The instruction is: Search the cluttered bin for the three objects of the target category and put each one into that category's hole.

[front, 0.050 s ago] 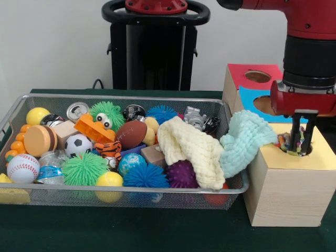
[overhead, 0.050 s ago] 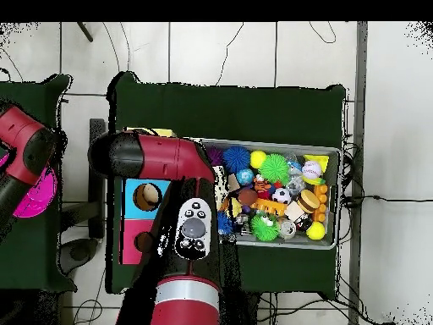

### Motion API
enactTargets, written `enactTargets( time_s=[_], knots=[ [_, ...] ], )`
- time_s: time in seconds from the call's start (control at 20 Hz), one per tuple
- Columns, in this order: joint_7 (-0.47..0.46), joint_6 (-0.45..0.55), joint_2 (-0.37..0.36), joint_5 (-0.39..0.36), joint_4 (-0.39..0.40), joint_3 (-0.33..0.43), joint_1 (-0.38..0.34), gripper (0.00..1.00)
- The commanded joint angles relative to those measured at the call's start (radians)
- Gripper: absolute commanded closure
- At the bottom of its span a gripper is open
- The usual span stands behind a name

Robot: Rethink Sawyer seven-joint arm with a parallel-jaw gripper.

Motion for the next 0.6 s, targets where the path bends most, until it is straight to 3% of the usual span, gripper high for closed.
enactTargets(
  time_s=[0.05, 0.6],
  knots=[
    [0.214, 0.149, 0.031, 0.037, 0.043, 0.021, -0.026, 1.00],
    [0.191, 0.240, 0.051, 0.027, 0.049, 0.028, -0.039, 1.00]
  ],
)
